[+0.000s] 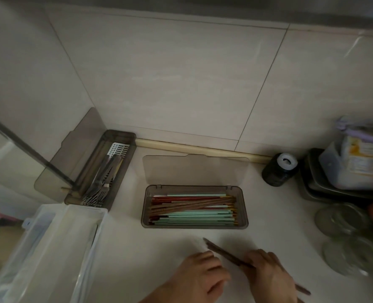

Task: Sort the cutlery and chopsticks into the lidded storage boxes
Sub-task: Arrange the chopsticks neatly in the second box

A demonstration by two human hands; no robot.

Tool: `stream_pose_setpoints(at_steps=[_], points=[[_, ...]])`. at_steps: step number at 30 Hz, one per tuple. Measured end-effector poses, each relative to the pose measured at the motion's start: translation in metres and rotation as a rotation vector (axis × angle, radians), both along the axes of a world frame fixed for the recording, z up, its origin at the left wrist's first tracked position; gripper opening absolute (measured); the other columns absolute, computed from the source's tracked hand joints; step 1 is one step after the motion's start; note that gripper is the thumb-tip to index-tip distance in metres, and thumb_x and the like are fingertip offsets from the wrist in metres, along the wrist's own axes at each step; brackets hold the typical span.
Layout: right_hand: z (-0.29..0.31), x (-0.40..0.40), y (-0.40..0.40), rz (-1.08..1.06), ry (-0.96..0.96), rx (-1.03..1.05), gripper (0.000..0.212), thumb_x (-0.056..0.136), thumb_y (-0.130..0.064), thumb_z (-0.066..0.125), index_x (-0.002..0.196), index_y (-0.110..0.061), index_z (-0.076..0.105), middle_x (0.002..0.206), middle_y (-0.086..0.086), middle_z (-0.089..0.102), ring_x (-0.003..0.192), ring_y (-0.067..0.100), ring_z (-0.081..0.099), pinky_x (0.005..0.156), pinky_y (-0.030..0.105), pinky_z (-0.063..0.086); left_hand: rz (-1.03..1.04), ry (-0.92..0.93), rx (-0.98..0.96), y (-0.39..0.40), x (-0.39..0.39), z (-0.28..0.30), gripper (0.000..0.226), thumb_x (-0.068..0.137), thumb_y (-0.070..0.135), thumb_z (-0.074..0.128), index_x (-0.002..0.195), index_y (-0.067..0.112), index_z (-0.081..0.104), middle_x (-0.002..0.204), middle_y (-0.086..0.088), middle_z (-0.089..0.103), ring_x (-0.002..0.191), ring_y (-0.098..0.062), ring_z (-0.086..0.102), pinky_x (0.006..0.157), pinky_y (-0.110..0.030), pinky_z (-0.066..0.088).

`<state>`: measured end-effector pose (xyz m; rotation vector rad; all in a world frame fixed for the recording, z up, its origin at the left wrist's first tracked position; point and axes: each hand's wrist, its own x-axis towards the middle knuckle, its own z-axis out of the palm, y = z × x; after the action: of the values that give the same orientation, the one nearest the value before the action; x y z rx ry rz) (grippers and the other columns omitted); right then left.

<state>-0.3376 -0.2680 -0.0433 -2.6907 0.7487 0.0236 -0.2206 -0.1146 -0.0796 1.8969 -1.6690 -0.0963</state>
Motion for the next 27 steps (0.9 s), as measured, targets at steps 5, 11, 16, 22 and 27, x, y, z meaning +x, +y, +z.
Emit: stream_pose_setpoints(at_steps=[5, 11, 16, 22, 27], points=[[0.055, 0.007, -0.009, -0.173, -0.441, 0.248, 0.045, 0.065, -0.008, 0.082, 0.081, -0.042, 0.057, 0.069, -0.014, 0.060, 0.058, 0.004, 0.055, 0.052, 0.006, 0.040, 0.229, 0.298, -0.145, -0.004, -0.005, 0.028, 0.027, 0.091, 0.038, 0.062, 0.115, 0.025, 0.062, 0.108, 0.006, 0.065, 0.096, -0.008, 0.061, 0.084, -0.017, 0.049], [0.088, 0.073, -0.013, -0.330, -1.098, 1.021, 0.051, 0.085, 0.000, 0.059, 0.125, -0.026, 0.041, 0.077, 0.013, 0.067, 0.051, 0.022, 0.059, 0.047, 0.027, 0.050, 0.404, 0.373, -0.267, -0.008, 0.018, 0.056, 0.022, 0.094, 0.034, 0.057, 0.115, 0.028, 0.056, 0.092, 0.009, 0.070, 0.074, -0.005, 0.065, 0.066, -0.017, 0.052], [0.057, 0.109, -0.023, -0.550, -0.962, 1.161, 0.055, 0.086, 0.001, 0.061, 0.128, -0.028, 0.039, 0.073, 0.010, 0.068, 0.058, 0.022, 0.065, 0.056, 0.028, 0.055, 0.444, 0.032, 0.007, 0.016, 0.069, 0.054, 0.014, 0.094, 0.033, 0.045, 0.097, 0.027, 0.058, 0.078, 0.010, 0.065, 0.064, -0.010, 0.060, 0.054, -0.021, 0.045], [0.032, 0.121, -0.043, -0.722, -0.741, 1.291, 0.016, 0.087, -0.002, 0.062, 0.096, -0.009, 0.051, 0.077, 0.020, 0.068, 0.061, 0.025, 0.069, 0.056, 0.026, 0.057, 0.395, -0.047, 0.272, 0.036, 0.115, 0.042, 0.028, 0.097, 0.050, 0.040, 0.112, 0.030, 0.052, 0.096, 0.008, 0.066, 0.089, -0.016, 0.057, 0.078, -0.033, 0.043], [0.021, 0.126, -0.032, -0.712, -0.593, 1.269, 0.015, 0.084, 0.001, 0.065, 0.094, 0.004, 0.055, 0.078, 0.024, 0.070, 0.070, 0.032, 0.072, 0.059, 0.026, 0.057, 0.415, -0.069, 0.319, 0.032, 0.121, 0.035, 0.029, 0.094, 0.047, 0.048, 0.117, 0.033, 0.058, 0.109, 0.010, 0.062, 0.103, -0.015, 0.056, 0.088, -0.033, 0.043]])
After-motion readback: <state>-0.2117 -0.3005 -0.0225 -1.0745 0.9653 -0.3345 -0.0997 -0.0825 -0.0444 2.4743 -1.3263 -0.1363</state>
